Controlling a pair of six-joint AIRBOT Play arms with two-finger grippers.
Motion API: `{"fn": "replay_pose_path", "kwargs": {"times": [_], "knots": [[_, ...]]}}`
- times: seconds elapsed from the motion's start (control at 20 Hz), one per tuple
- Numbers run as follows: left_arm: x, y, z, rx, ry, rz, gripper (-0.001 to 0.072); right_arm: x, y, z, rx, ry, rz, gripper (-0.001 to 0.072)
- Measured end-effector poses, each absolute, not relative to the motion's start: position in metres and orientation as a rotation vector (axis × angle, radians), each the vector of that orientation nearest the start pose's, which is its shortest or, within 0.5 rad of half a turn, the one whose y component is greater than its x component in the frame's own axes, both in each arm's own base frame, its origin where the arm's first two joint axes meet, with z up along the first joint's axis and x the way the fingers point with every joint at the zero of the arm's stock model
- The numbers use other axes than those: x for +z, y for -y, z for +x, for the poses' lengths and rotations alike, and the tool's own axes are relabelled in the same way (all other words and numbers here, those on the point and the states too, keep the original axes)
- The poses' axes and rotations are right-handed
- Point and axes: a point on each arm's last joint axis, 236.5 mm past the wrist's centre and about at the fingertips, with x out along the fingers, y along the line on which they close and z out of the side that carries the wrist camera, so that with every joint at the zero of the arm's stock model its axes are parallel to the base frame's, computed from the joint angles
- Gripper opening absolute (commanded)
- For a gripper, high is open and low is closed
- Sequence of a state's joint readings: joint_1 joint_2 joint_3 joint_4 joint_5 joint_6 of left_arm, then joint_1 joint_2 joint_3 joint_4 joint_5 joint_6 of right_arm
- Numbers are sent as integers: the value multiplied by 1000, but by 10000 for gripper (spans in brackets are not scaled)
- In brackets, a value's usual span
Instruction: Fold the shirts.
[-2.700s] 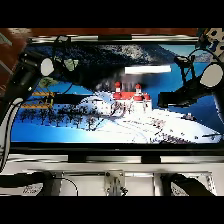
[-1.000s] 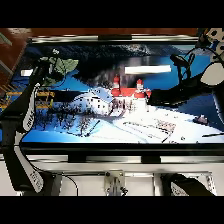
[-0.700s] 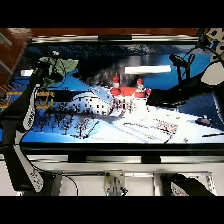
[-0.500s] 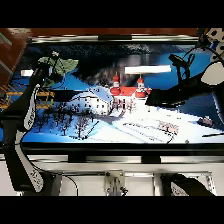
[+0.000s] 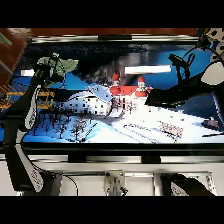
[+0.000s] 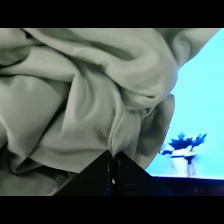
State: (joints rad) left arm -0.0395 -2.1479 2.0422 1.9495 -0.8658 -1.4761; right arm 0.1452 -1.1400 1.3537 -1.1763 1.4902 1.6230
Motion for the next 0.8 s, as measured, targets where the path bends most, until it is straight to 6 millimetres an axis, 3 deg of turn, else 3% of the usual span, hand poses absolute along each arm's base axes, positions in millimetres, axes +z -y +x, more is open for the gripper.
{"fn": "replay_pose_path", "kwargs": {"times": [0.15,0.25,0.4,0.5,0.65,0.8], "knots": [[-15,-4,657,50,-848,411,32,124,-139,325,407,-1272,236,613],[35,37,662,7,-733,391,33,126,-142,327,414,-1261,248,614],[127,103,650,-72,-548,364,32,128,-145,328,422,-1254,263,614],[191,143,628,-124,-435,329,32,129,-145,328,433,-1250,253,614],[278,188,577,-199,-306,285,32,130,-139,329,417,-1241,216,614],[335,219,515,-275,-259,256,32,139,-109,328,335,-1245,95,614]]}}
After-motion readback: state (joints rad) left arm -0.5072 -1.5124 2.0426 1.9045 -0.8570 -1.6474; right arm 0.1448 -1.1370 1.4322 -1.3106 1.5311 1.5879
